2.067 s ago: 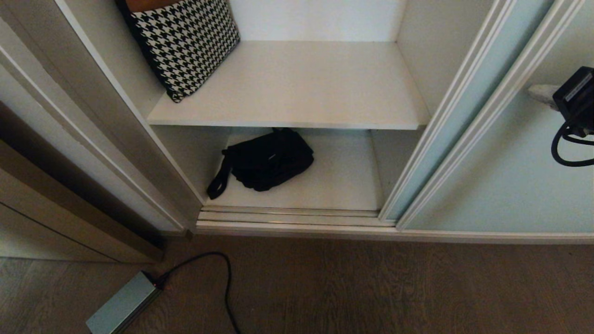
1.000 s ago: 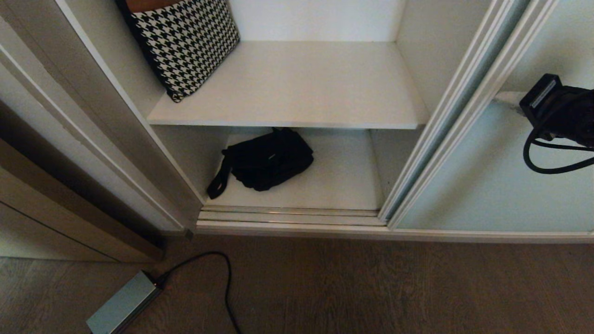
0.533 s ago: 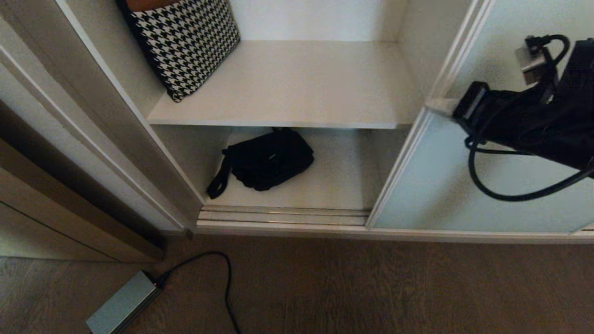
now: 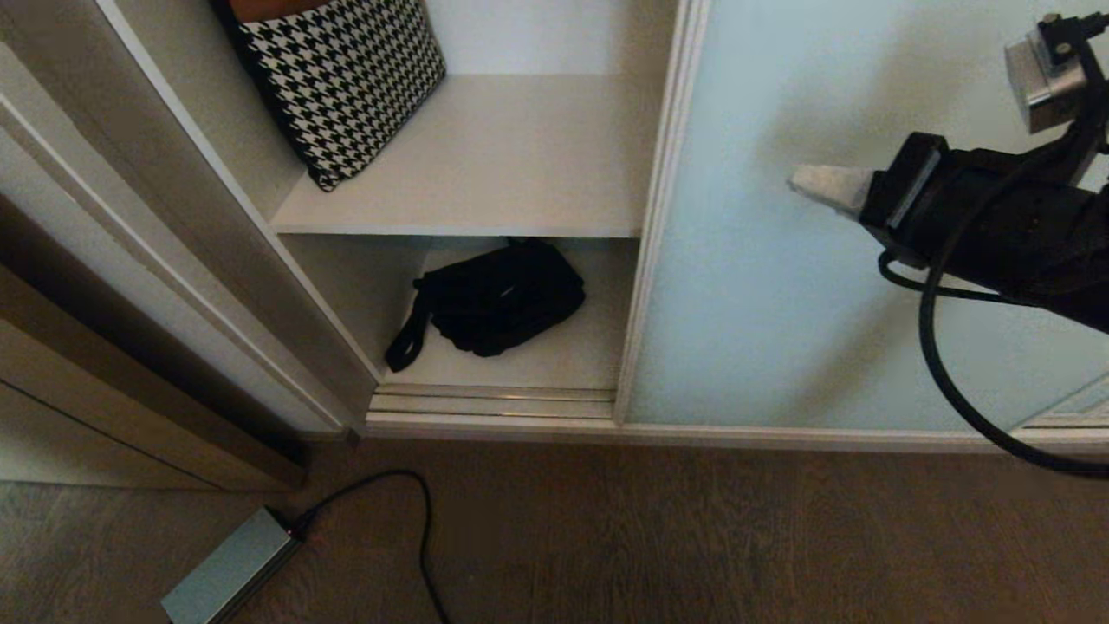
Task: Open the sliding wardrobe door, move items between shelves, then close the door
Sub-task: Close the door
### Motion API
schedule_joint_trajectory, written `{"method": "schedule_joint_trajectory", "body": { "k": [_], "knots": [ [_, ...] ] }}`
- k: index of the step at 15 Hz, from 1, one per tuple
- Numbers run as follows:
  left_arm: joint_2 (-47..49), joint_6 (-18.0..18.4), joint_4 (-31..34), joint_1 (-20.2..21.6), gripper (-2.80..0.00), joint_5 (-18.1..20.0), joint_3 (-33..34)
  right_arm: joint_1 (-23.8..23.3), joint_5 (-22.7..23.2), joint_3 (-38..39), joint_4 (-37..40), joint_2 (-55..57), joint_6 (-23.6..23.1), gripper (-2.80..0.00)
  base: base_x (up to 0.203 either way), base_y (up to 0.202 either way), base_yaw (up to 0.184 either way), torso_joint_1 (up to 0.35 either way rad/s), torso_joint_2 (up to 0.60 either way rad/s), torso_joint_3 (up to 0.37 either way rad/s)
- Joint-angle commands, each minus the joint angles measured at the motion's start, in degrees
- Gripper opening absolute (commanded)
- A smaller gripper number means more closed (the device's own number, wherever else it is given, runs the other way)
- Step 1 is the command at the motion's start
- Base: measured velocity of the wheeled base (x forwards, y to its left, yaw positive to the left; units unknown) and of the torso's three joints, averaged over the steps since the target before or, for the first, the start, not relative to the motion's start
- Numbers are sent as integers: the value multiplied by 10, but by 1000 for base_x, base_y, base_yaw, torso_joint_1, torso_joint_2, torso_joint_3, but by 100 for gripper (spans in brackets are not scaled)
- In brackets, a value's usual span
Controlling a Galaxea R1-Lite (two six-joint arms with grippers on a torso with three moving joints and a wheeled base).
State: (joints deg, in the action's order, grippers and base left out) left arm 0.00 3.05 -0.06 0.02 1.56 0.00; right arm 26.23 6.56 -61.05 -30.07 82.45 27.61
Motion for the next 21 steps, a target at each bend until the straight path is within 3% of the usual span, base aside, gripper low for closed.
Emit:
{"method": "schedule_joint_trajectory", "body": {
  "k": [1, 6, 11, 15, 21],
  "knots": [
    [0, 0, 0, 0, -280, 2, 0, -31, 1, 34, -2, -67, 2, -280, 0, 0, 0, 0, 0, 0],
    [0, 0, 0, 0, -280, 0, 0, -144, 0, 83, -2, -149, 9, -280, 0, 0, 0, 0, 0, 0],
    [0, 0, 0, 0, -280, 0, 0, -321, 0, 133, -22, -165, 9, -280, 0, 0, 0, 0, 0, 0],
    [0, 0, 0, 0, -280, 0, 0, -458, 5, 171, -92, -147, 8, -280, 0, 0, 0, 0, 0, 0],
    [0, 0, 1, 0, -280, 0, 0, -655, 44, 134, -162, -51, 46, -280, 0, 0, 0, 0, 0, 0]
  ]
}}
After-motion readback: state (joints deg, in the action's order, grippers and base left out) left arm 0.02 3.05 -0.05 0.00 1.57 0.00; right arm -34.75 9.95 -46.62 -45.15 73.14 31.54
